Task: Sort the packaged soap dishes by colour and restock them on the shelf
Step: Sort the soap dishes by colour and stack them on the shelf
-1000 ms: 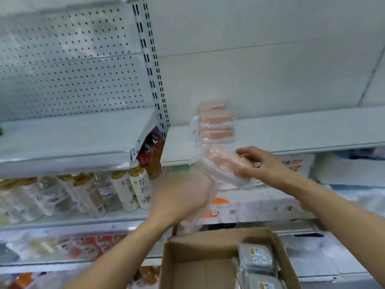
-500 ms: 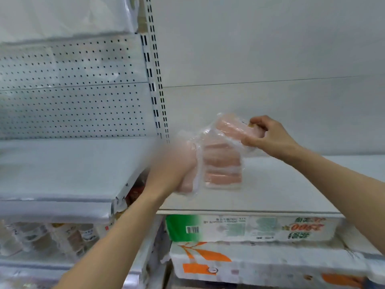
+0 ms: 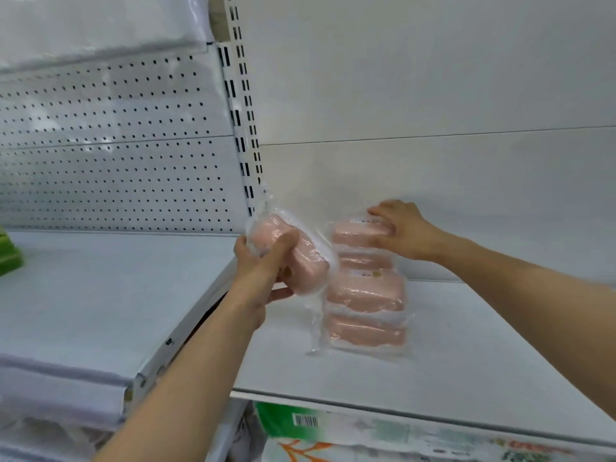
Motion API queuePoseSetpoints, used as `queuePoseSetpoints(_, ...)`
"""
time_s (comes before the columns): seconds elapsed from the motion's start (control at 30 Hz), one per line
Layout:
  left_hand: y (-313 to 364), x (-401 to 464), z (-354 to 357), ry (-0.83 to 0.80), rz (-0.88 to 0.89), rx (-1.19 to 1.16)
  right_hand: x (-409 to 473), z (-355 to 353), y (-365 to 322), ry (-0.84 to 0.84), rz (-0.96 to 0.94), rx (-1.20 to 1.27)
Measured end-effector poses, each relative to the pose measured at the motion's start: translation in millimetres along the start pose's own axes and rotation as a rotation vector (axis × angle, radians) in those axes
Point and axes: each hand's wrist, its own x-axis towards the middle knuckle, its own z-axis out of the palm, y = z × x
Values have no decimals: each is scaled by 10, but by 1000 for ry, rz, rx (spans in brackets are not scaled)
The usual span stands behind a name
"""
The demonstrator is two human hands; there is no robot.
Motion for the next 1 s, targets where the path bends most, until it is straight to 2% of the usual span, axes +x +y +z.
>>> queuePoseSetpoints(0.1,16,4,76,3,-35,-115,-287,47,-302,196,-50,452)
queuePoseSetpoints(0.17,35,16,162,2,-68,-195,-503,86,-621,161,-134,672)
queuePoseSetpoints(0.23,86,-24,246,-52,-83,-256,-644,155,-851,136,-187,611)
queuePoseSetpoints(0.33,163,-120,263,-117,-46,-275,-681,84,-964,310,-146,583)
queuePoseSetpoints(0.4,122,-213,228,-47,29,-165,-665,-61,-915,333,21,774)
queuePoseSetpoints(0.5,-206,-367,187,62,336,268,-631,-213,-667,191,251,1020)
queuePoseSetpoints(0.63,-687,-376,214,47,739,723,-754,-113,-424,-8,489,1056)
queuePoseSetpoints(0.7,-791,-366,293,48,852,850,-796,-41,-394,-51,534,1087)
queuePoseSetpoints(0.77,-830,-360,379,62,890,923,-783,-5,-384,-33,537,968)
queuePoseSetpoints(0.9,-873,-324,418,115,904,1033,-838,78,-335,174,407,619)
queuePoseSetpoints(1.0,-856,-348,408,125,884,1062,-1072,146,-330,274,120,418)
